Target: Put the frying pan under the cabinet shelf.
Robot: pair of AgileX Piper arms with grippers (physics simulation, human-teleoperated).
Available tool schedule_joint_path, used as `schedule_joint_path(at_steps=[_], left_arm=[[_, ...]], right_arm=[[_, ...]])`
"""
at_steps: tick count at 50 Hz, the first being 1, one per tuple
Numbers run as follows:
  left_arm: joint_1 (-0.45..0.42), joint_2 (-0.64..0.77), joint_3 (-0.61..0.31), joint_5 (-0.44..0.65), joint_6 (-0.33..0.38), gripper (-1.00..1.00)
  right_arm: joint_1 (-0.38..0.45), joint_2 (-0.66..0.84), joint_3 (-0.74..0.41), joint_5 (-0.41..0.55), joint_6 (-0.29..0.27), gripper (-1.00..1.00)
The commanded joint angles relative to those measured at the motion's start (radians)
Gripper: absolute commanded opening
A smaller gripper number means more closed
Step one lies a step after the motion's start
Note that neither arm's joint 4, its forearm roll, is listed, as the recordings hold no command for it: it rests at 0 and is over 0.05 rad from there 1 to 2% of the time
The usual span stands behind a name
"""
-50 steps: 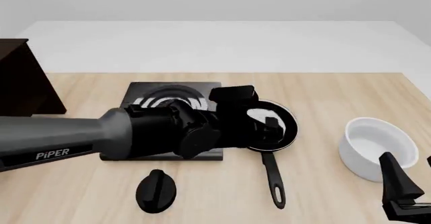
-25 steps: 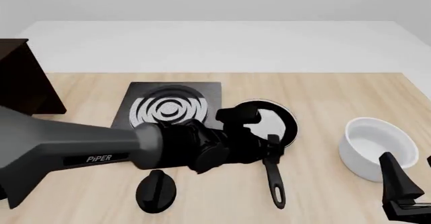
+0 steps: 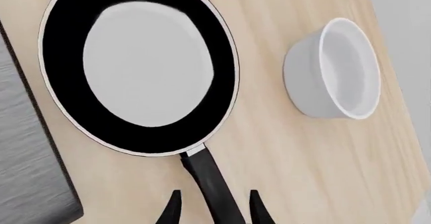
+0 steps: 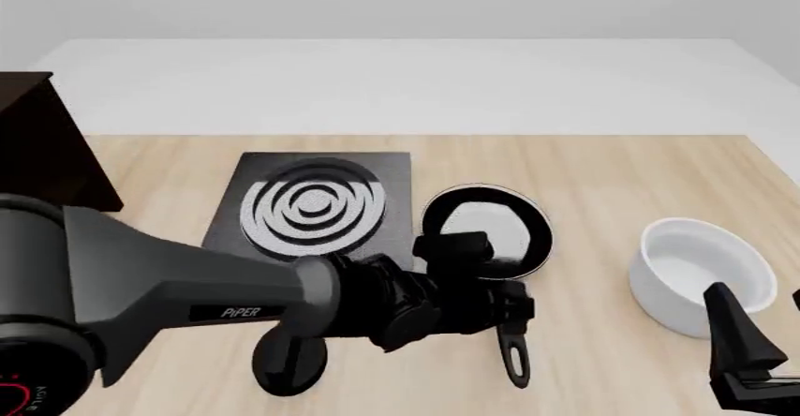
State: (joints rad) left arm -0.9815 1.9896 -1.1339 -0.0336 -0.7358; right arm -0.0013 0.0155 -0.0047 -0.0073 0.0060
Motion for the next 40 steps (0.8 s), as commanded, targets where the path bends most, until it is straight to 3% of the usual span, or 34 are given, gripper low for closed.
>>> schedule_joint_path(at_steps=[1, 32, 33, 40], left_arm=[[-0.019, 0.044, -0.001, -0.034, -0.031, 1.0], [-0.075, 0.136, 0.011, -0.129, -0.102, 1.0], [-0.056, 0.15, -0.003, -0.12, -0.091, -1.0], [-0.055, 0.163, 0.017, -0.146, -0.118, -1.0]], right_arm=[[0.0, 0.0, 0.0, 0.0, -0.001, 1.0], [0.0, 0.0, 0.0, 0.0, 0.0, 1.0], [0.0, 0.0, 0.0, 0.0, 0.001, 1.0], [0.0, 0.0, 0.0, 0.0, 0.0, 1.0]])
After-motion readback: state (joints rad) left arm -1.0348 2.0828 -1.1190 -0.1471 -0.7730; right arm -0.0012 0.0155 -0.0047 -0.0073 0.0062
